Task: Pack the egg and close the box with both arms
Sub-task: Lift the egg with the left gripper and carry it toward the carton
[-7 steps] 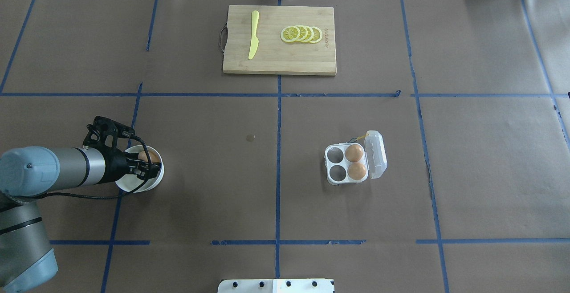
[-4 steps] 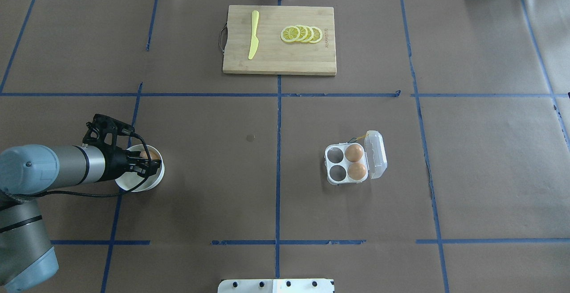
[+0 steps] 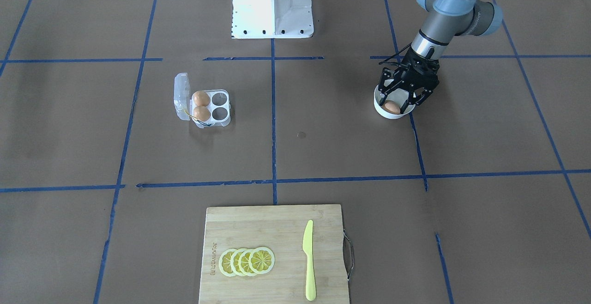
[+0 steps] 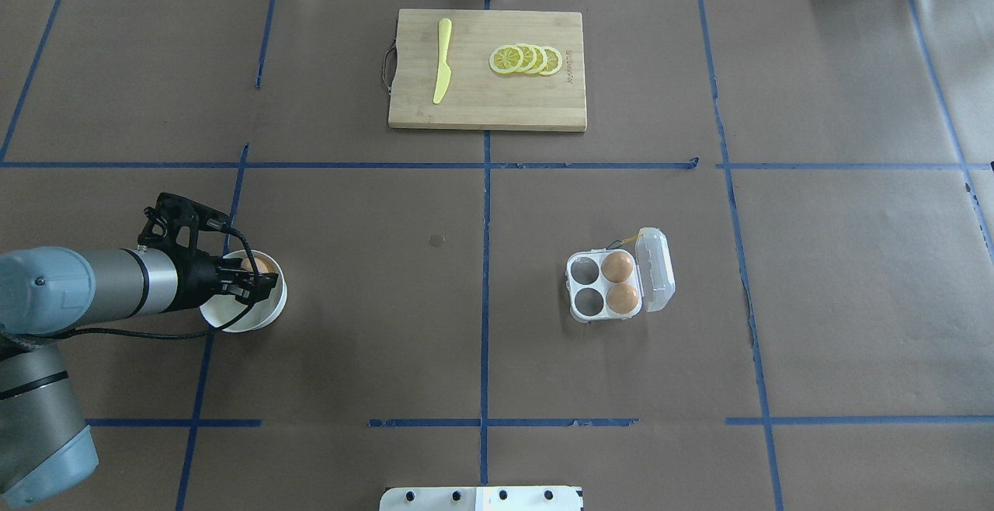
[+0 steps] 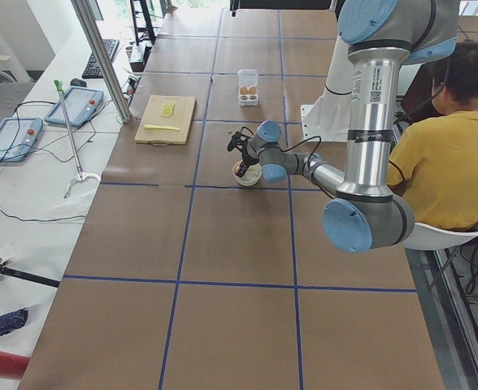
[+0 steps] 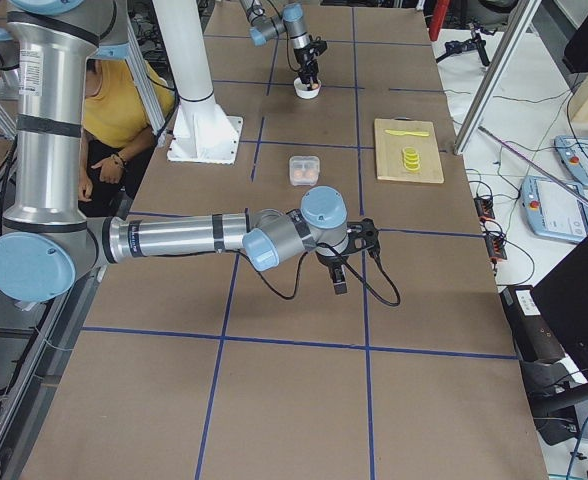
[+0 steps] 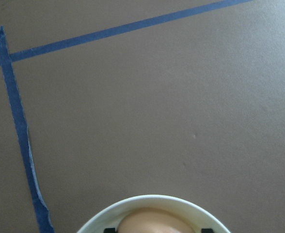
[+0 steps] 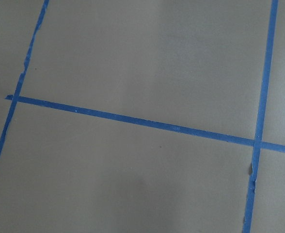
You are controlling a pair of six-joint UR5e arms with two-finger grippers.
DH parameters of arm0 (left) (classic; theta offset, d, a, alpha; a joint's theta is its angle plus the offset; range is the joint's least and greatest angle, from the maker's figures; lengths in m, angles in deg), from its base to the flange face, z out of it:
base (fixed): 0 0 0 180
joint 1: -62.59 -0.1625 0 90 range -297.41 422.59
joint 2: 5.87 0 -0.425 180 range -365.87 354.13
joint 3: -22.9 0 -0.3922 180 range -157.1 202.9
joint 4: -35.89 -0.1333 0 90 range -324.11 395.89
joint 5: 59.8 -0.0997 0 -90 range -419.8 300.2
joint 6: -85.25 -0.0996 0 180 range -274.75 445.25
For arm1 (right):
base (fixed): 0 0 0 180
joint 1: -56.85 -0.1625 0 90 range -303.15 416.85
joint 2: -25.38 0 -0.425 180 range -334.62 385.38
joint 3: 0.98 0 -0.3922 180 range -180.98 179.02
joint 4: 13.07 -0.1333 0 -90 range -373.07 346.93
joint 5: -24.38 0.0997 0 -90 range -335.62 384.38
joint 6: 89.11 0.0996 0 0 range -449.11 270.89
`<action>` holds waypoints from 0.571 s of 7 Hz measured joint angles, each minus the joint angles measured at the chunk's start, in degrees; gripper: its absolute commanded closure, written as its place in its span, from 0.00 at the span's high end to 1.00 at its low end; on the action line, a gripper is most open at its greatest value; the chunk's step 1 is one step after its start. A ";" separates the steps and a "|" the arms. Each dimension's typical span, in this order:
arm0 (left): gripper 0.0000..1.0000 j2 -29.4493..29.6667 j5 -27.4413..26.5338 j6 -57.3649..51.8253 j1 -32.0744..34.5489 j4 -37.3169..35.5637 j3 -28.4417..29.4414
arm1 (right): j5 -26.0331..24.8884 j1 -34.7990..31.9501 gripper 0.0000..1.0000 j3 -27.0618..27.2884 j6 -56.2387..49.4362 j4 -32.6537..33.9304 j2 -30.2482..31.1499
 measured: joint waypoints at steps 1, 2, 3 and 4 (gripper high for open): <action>0.27 -0.33 0.21 -0.29 0.50 0.24 -0.46 | 0.00 0.00 1.00 0.00 0.00 -0.04 0.00; 0.28 -0.88 0.35 -1.60 1.47 0.46 -1.20 | 0.00 0.00 1.00 0.00 0.00 -0.06 0.00; 0.28 -2.15 1.11 -4.02 2.88 1.48 -2.29 | 0.00 0.00 1.00 0.00 0.02 -0.05 -0.01; 0.28 -3.82 3.69 -5.88 4.61 4.32 -3.26 | 0.00 0.00 1.00 0.00 0.06 -0.01 -0.05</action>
